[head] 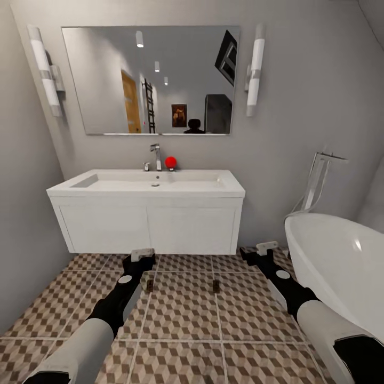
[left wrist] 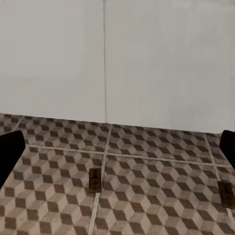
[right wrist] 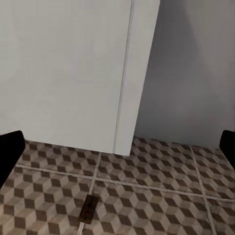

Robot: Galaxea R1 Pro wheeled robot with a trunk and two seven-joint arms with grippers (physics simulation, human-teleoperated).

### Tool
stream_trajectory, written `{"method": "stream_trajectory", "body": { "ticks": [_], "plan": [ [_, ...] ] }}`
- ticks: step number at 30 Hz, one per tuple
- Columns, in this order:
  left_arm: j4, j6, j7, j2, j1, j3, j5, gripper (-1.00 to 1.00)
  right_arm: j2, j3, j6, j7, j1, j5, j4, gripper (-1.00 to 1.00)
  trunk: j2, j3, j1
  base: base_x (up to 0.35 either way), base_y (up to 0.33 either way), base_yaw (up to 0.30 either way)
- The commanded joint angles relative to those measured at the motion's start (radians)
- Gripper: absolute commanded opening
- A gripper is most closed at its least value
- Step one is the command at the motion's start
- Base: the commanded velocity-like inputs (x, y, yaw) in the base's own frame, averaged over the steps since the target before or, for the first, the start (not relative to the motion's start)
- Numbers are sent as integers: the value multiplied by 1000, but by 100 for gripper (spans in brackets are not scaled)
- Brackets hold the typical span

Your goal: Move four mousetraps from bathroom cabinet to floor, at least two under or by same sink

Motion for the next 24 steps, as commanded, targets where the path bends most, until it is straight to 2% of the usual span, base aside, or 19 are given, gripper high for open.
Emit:
{"method": "stream_trajectory", "body": {
  "ticks": [1, 24],
  "plan": [
    [0, -2, 4, 0, -1, 0, 1, 100, -1, 5, -4, 3, -1, -10, 1, 100, 7, 2, -4, 0, 0, 0],
    [0, -2, 3, 0, -1, 0, 2, 100, -1, 5, -4, 3, 0, -10, 1, 100, 168, 74, -92, 0, 0, 0]
  ]
}}
